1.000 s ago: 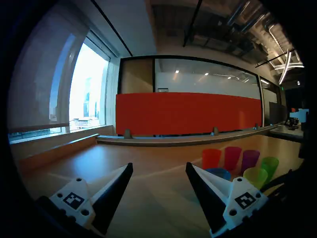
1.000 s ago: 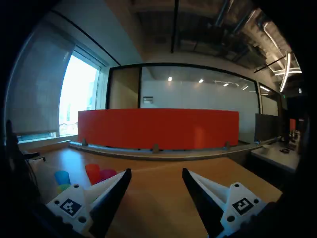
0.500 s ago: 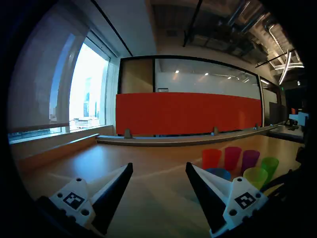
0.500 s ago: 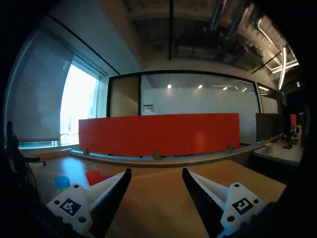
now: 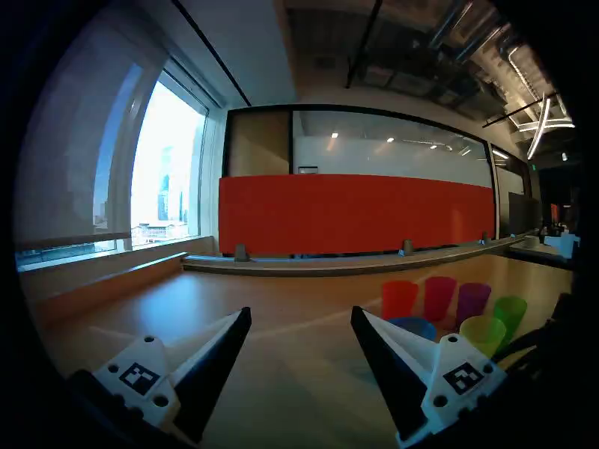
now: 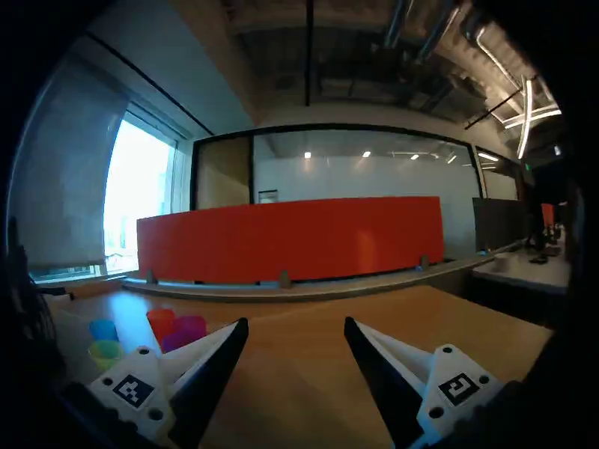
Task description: Pour water
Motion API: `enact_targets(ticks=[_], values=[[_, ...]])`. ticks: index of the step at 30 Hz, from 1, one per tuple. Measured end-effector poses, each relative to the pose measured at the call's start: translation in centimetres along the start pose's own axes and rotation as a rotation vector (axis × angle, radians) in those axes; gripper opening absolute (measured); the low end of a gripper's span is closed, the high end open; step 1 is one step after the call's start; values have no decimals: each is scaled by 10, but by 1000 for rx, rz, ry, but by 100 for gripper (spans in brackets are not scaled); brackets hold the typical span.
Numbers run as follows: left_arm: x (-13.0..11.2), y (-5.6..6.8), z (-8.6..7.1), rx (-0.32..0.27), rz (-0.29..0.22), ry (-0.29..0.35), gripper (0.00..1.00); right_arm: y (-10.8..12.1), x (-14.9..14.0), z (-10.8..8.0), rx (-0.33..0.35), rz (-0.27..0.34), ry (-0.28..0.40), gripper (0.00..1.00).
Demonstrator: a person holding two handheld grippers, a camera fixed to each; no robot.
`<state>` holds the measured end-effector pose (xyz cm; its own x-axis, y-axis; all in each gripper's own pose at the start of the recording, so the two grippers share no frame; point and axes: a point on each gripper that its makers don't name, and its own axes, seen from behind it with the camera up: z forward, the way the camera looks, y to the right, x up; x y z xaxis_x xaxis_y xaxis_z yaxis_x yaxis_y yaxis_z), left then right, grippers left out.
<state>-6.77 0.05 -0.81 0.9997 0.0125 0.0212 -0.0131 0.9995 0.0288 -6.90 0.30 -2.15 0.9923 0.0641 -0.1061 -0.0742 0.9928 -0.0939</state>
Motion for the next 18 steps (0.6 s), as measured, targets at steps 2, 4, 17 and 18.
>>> enact_targets(ticks=[2,4,17,18], values=[[0,0,0,0,0,0,99,3,-2,1,-14,-14,4,99],[0,0,0,0,0,0,99,5,-5,2,-21,-24,5,99],[0,-1,0,0,0,0,99,9,-11,4,-26,-38,-6,99],[0,-1,0,0,0,0,99,9,-12,4,-27,-39,-7,99]])
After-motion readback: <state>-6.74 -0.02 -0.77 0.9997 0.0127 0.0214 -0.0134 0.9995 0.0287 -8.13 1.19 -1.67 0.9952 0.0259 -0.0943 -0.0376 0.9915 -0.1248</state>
